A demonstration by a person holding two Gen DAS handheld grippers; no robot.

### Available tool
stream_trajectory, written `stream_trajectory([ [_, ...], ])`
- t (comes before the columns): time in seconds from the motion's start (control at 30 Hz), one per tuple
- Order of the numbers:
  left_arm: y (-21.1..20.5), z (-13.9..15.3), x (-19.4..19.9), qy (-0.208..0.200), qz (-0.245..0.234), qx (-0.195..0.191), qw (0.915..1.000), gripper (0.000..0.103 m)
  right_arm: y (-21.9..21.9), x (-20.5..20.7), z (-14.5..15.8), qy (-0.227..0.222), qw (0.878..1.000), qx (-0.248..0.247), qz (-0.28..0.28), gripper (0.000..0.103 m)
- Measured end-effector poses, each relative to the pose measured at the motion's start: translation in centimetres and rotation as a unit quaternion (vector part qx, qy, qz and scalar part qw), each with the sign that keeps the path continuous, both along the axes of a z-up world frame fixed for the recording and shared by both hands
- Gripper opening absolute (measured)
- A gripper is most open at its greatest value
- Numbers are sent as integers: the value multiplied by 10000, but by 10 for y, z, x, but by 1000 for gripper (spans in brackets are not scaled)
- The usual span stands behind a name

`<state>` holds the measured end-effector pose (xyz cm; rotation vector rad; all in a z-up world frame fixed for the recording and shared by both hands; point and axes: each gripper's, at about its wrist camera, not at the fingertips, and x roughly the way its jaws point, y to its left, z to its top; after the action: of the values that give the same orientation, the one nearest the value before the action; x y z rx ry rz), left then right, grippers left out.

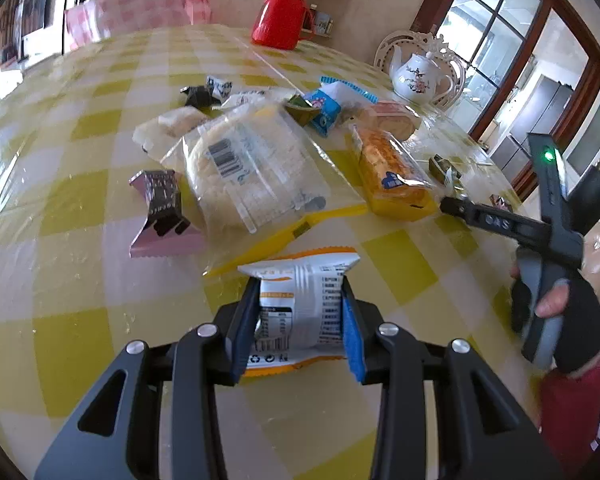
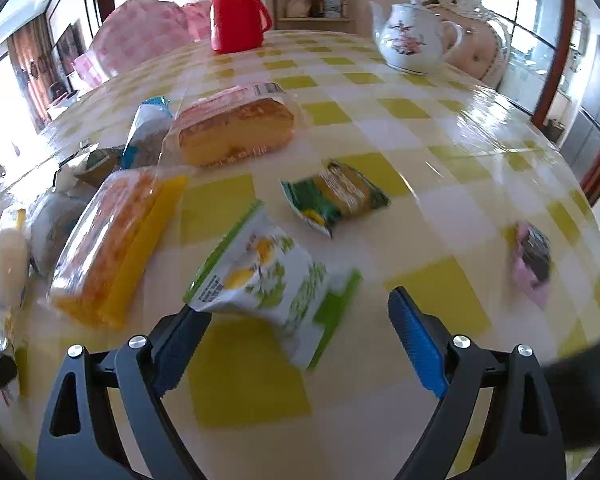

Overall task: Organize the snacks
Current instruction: 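Grasp the white-and-orange snack pack with the left tool while the right tool grasps the green snack pack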

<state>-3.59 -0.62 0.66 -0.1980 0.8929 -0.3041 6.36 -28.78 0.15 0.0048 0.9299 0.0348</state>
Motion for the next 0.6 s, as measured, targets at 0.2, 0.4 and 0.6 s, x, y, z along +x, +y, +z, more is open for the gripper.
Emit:
stream_trajectory([
  [0.2,0,-1,-1,-1,-17,2,10000,38,-6,-7,9,-355,9987,338,158,26],
  [0.4,0,-1,-2,-4,-15,24,10000,38,-17,-33,19,-695,9948,749,8,18],
  [0.6,1,1,-5,-97,45,23,9999,38,-5,-56,22,-782,9933,820,240,17],
])
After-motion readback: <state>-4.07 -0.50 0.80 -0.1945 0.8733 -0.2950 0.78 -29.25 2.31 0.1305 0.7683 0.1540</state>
